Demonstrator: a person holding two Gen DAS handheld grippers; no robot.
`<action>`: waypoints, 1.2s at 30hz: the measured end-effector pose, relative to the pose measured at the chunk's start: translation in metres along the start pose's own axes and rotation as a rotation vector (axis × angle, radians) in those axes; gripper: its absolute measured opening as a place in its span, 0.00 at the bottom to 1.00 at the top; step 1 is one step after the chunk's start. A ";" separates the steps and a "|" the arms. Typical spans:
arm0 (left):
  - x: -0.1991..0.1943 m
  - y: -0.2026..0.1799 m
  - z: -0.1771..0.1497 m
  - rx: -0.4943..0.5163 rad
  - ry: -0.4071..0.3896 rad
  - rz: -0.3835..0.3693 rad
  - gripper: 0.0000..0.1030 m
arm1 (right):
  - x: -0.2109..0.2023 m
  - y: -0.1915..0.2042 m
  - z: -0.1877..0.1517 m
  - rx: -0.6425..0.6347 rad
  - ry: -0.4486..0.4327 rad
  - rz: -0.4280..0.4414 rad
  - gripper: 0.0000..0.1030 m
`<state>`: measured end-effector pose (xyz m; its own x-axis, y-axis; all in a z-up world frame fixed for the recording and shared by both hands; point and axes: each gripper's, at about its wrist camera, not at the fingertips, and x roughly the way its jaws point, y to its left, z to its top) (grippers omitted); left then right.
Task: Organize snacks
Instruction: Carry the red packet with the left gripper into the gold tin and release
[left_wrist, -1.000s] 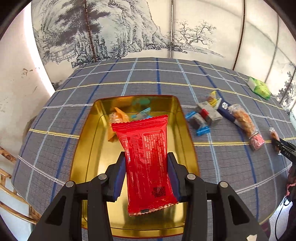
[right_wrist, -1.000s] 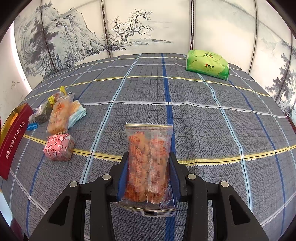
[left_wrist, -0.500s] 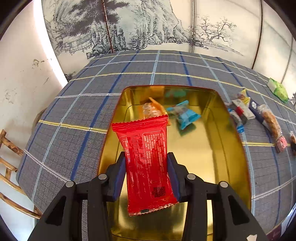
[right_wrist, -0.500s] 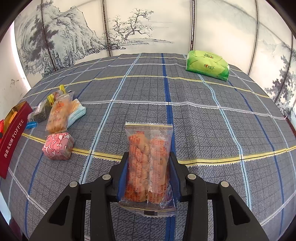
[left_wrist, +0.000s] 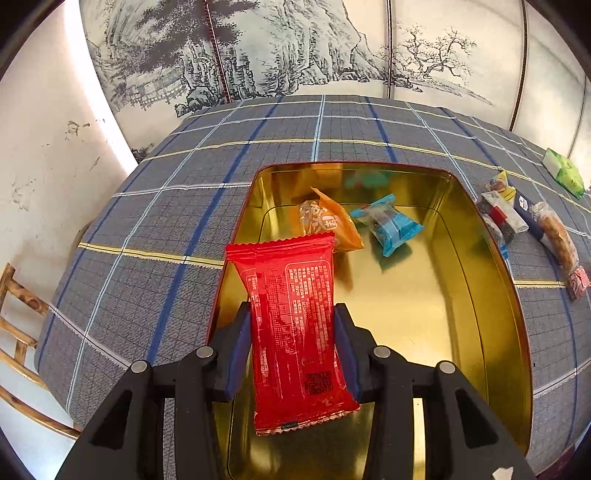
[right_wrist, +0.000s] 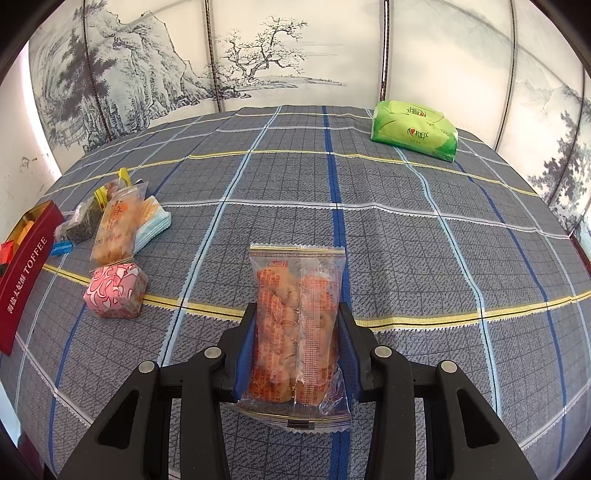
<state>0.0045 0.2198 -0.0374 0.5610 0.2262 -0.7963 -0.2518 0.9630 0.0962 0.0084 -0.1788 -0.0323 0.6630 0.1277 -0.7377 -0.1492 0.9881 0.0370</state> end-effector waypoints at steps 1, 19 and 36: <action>0.001 0.000 0.001 0.001 -0.001 0.001 0.38 | 0.000 0.000 0.000 0.000 0.000 0.000 0.40; 0.014 0.003 0.014 -0.009 0.018 -0.017 0.38 | 0.000 0.002 0.000 -0.003 0.000 -0.006 0.40; -0.014 0.008 0.004 -0.057 -0.066 -0.044 0.50 | 0.000 0.000 0.000 0.005 -0.002 -0.004 0.40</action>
<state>-0.0020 0.2254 -0.0233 0.6226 0.1945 -0.7580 -0.2688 0.9628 0.0263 0.0082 -0.1790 -0.0321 0.6647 0.1242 -0.7367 -0.1433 0.9890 0.0374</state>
